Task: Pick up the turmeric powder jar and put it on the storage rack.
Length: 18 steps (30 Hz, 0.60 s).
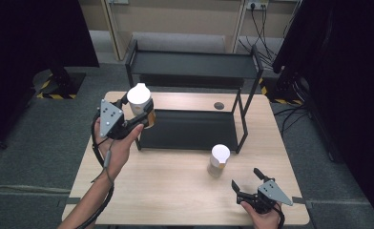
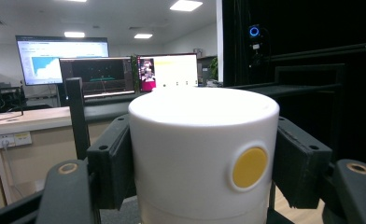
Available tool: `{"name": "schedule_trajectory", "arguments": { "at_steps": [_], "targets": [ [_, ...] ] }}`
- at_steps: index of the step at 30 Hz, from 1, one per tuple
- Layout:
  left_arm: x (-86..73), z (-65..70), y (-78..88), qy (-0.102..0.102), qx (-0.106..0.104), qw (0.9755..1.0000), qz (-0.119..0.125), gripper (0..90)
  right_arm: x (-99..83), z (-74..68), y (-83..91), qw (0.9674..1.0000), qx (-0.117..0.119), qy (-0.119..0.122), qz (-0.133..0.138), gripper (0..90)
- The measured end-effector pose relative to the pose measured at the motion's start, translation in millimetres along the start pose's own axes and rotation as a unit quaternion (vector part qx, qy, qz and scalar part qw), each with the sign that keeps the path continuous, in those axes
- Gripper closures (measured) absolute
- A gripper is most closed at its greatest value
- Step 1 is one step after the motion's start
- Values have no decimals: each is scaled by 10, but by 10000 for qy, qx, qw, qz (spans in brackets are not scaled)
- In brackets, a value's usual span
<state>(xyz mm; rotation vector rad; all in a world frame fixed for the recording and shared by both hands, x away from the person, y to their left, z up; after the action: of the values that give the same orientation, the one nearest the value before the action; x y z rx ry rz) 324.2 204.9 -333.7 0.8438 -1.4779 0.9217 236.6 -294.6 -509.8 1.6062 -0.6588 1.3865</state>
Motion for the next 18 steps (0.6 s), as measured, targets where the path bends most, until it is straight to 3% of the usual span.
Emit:
{"name": "schedule_trajectory", "arguments": {
  "at_steps": [18],
  "targets": [
    [167,-6,-112,14,55,9999,93,306,-1,7,-3,10000,7,-6,9,28]
  ]
}}
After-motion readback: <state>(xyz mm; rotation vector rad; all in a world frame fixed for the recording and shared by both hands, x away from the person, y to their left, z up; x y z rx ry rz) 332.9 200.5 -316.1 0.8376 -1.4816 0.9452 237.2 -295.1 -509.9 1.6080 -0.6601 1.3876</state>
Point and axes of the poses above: each handheld gripper's, and its own axes: y roughly backward along the jaws, x roughly out of its top, z roughly to its right, the point moved 7 cm from there along -y, roughly forward along the jaws, and after that the axes turned 4 degrees about -z, right-handed, at the moved point
